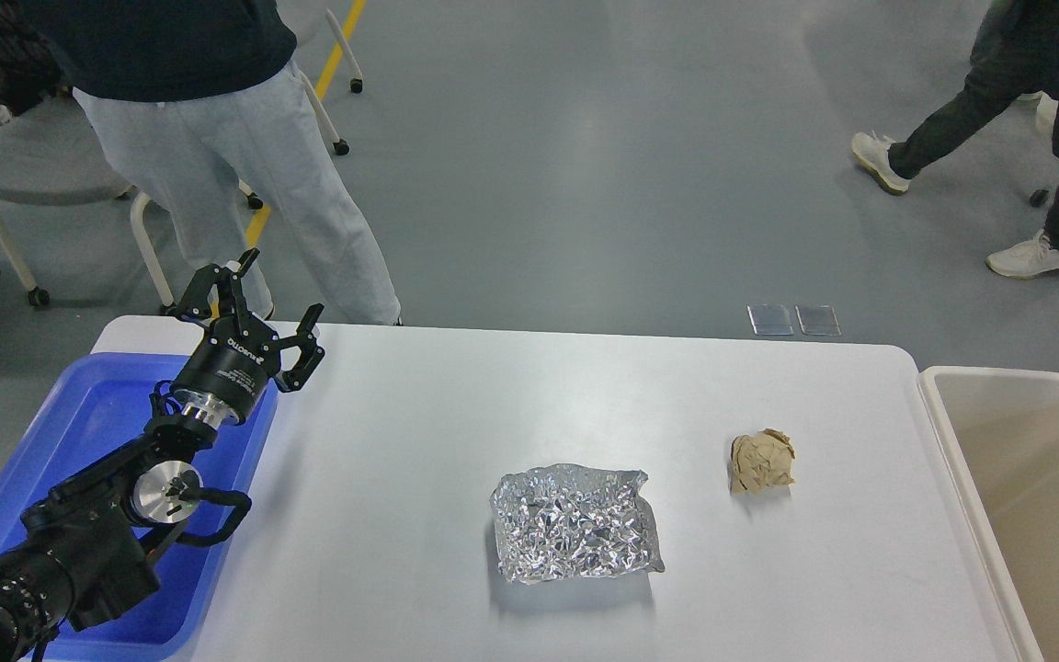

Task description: Tidy desktop

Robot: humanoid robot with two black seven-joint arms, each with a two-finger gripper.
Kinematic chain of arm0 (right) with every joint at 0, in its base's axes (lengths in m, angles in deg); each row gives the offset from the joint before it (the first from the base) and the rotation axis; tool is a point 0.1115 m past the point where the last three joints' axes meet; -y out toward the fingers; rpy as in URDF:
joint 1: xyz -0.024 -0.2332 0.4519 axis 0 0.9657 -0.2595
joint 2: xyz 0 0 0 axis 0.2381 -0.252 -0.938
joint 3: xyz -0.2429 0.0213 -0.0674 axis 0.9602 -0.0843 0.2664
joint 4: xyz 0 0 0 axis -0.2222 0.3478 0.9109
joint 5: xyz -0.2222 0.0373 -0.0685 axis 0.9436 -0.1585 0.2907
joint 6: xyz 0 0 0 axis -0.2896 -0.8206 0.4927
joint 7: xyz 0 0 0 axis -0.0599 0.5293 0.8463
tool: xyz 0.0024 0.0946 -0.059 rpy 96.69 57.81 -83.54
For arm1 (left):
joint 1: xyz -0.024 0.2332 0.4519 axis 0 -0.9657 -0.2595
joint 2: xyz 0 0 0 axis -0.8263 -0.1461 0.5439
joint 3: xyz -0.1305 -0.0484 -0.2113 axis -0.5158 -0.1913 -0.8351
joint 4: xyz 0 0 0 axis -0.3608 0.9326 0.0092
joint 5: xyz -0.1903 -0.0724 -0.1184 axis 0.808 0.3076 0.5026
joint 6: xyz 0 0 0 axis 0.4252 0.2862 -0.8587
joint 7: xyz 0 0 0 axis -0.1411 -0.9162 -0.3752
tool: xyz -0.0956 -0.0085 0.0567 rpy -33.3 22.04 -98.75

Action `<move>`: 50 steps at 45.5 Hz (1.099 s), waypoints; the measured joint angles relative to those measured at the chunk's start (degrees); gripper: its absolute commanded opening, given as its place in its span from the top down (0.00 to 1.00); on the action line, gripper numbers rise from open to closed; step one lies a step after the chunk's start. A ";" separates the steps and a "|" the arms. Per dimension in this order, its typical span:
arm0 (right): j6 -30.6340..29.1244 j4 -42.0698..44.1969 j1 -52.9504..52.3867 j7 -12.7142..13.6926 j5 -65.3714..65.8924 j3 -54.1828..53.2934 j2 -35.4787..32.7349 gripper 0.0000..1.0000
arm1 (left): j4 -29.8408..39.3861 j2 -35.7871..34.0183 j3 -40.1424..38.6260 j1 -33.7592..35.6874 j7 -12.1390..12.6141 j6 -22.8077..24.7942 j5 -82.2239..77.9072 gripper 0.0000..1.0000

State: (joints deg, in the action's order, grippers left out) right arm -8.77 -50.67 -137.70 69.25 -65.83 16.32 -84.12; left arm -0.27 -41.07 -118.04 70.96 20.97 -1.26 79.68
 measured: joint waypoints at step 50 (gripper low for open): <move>7.14 57.97 25.45 12.13 -22.08 -28.47 48.54 1.00 | 0.00 0.02 0.02 0.02 0.00 -0.04 0.04 0.00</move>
State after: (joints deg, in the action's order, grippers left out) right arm -1.63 7.31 -112.25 81.38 -87.91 -12.15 -35.57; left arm -0.26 -41.05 -118.01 70.97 20.97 -1.31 79.72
